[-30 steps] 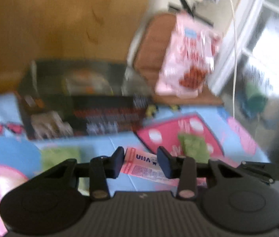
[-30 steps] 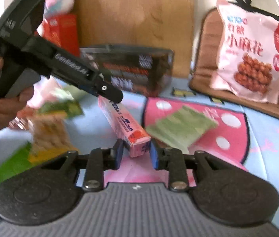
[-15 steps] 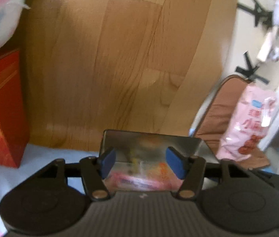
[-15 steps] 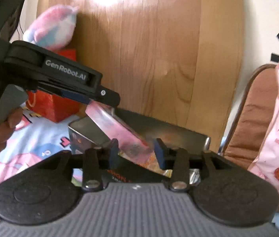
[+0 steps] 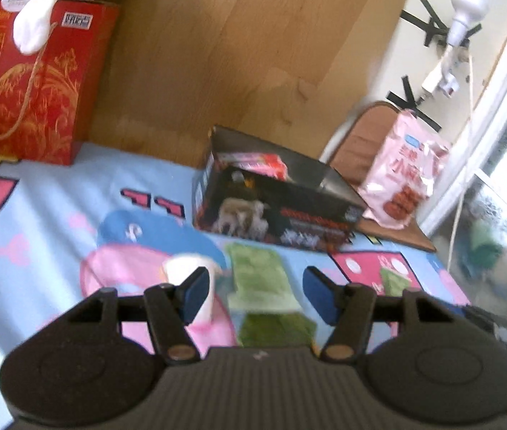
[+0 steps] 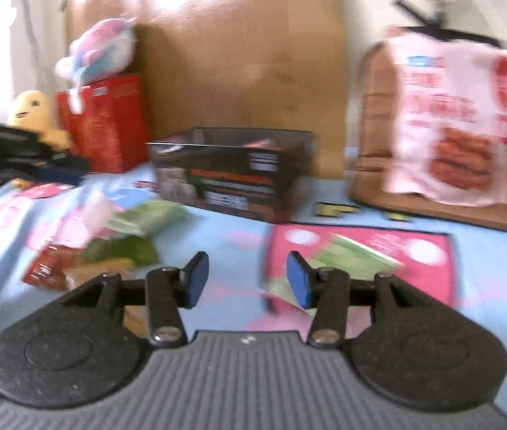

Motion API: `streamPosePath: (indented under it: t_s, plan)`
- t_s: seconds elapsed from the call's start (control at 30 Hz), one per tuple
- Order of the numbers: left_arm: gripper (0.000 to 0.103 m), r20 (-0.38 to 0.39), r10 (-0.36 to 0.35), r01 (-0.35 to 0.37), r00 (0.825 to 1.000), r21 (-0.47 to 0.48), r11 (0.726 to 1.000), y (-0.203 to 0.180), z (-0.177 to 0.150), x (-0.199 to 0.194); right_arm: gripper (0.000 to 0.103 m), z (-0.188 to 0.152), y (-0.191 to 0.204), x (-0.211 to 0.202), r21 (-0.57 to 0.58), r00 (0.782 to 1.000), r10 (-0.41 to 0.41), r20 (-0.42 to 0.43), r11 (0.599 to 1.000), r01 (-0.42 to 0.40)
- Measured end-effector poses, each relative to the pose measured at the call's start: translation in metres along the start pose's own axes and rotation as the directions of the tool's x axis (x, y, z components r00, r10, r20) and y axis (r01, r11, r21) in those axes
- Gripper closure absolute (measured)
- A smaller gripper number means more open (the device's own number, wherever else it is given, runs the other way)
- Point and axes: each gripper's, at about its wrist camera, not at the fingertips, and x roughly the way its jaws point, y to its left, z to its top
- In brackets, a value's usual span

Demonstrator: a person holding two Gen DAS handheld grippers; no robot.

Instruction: Organize snacks

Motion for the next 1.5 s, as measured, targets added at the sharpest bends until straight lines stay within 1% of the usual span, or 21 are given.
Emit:
streamPosePath:
  t_s: [0.13, 0.2, 0.3, 0.33, 0.4, 0.47, 0.5, 0.57, 0.6, 0.67, 0.73, 0.8, 0.87, 0.97, 1.03, 1.13, 1.2, 1.27, 1.4, 1.47, 1.5]
  plan:
    - [0.044, 0.0, -0.033, 0.033, 0.999, -0.026, 0.999, -0.005, -0.014, -0.009, 0.044, -0.003, -0.032, -0.002, 0.099, 0.992, -0.118, -0.054, 0.987, 0.123]
    - [0.044, -0.002, -0.042, 0.042, 0.999, -0.038, 0.998, -0.007, -0.02, -0.014, 0.038, -0.005, -0.05, 0.006, 0.176, 0.986, -0.135, -0.102, 0.973, 0.151]
    - [0.044, -0.008, -0.048, 0.048, 0.999, -0.047, 0.998, -0.008, -0.028, -0.02, 0.035, -0.005, -0.068, 0.023, 0.317, 0.988, -0.052, -0.143, 0.944, 0.096]
    - [0.044, -0.011, -0.05, 0.049, 0.999, -0.052, 0.997, -0.008, -0.031, -0.021, 0.035, -0.004, -0.067, 0.029, 0.327, 0.989, -0.037, -0.144, 0.942, 0.083]
    - [0.044, -0.02, -0.052, 0.051, 0.998, -0.061, 0.997, -0.006, -0.038, -0.025, 0.039, 0.0, -0.049, 0.042, 0.254, 0.988, 0.003, -0.157, 0.966, 0.037]
    - [0.044, -0.02, -0.051, 0.049, 0.999, -0.072, 0.996, -0.004, -0.046, -0.03, 0.039, 0.001, -0.021, 0.05, 0.146, 0.987, 0.011, -0.162, 0.989, 0.013]
    - [0.044, -0.016, -0.056, 0.054, 0.998, -0.079, 0.995, -0.002, -0.05, -0.034, 0.039, 0.0, -0.008, 0.051, 0.105, 0.986, 0.031, -0.166, 0.994, -0.014]
    - [0.044, -0.007, -0.062, 0.061, 0.998, -0.086, 0.994, 0.003, -0.057, -0.041, 0.041, -0.003, 0.012, 0.051, 0.047, 0.978, 0.121, -0.169, 0.992, -0.115]
    - [0.043, 0.0, -0.055, 0.055, 0.998, -0.084, 0.995, 0.005, -0.061, -0.044, 0.039, -0.006, 0.021, 0.048, 0.019, 0.975, 0.146, -0.166, 0.989, -0.144]
    - [0.043, 0.011, -0.039, 0.04, 0.999, -0.079, 0.996, 0.009, -0.069, -0.05, 0.039, -0.01, 0.029, 0.039, -0.02, 0.985, 0.101, -0.138, 0.994, -0.105]
    - [0.043, 0.013, -0.041, 0.042, 0.999, -0.074, 0.996, 0.012, -0.075, -0.053, 0.039, -0.011, 0.025, 0.027, 0.014, 0.991, 0.082, -0.106, 0.997, -0.081]
    - [0.043, 0.006, -0.049, 0.049, 0.999, -0.062, 0.997, 0.012, -0.081, -0.054, 0.039, -0.013, 0.019, 0.008, 0.072, 0.99, 0.121, -0.077, 0.991, -0.116]
    - [0.043, 0.001, -0.055, 0.055, 0.999, -0.04, 0.998, 0.008, -0.087, -0.054, 0.04, -0.017, 0.02, -0.003, 0.107, 0.976, 0.185, -0.111, 0.979, -0.174]
    - [0.043, -0.002, -0.065, 0.065, 0.998, -0.019, 0.998, 0.004, -0.093, -0.051, 0.074, -0.028, 0.027, -0.008, 0.19, 0.938, 0.279, -0.205, 0.952, -0.241]
    - [0.04, -0.002, -0.066, 0.066, 0.998, -0.003, 0.998, 0.002, -0.099, -0.051, 0.074, -0.033, 0.033, -0.009, 0.238, 0.91, 0.352, -0.221, 0.924, -0.3]
    - [0.04, -0.013, -0.087, 0.087, 0.996, 0.009, 0.996, 0.002, -0.108, -0.052, 0.072, -0.034, 0.045, -0.011, 0.219, 0.898, 0.37, -0.237, 0.921, -0.322]
    - [0.04, 0.023, -0.1, 0.099, 0.995, 0.035, 0.994, -0.001, -0.111, -0.059, 0.071, -0.037, 0.05, -0.014, 0.214, 0.891, 0.38, -0.25, 0.919, -0.332]
    - [0.04, 0.039, -0.098, 0.096, 0.994, 0.038, 0.995, -0.002, -0.111, -0.06, 0.072, -0.041, 0.054, -0.015, 0.224, 0.876, 0.404, -0.262, 0.909, -0.352]
    - [0.04, 0.108, -0.057, 0.054, 0.992, 0.03, 0.998, -0.003, -0.112, -0.066, 0.072, -0.038, 0.075, 0.003, 0.24, 0.882, 0.405, -0.24, 0.905, -0.35]
    - [0.04, 0.129, -0.045, 0.044, 0.991, 0.014, 0.999, -0.001, -0.112, -0.068, 0.072, -0.03, 0.089, 0.025, 0.241, 0.899, 0.387, -0.203, 0.91, -0.338]
    - [0.04, 0.139, -0.04, 0.04, 0.989, 0.006, 0.999, 0.0, -0.113, -0.07, 0.072, -0.025, 0.099, 0.038, 0.213, 0.907, 0.377, -0.189, 0.917, -0.337]
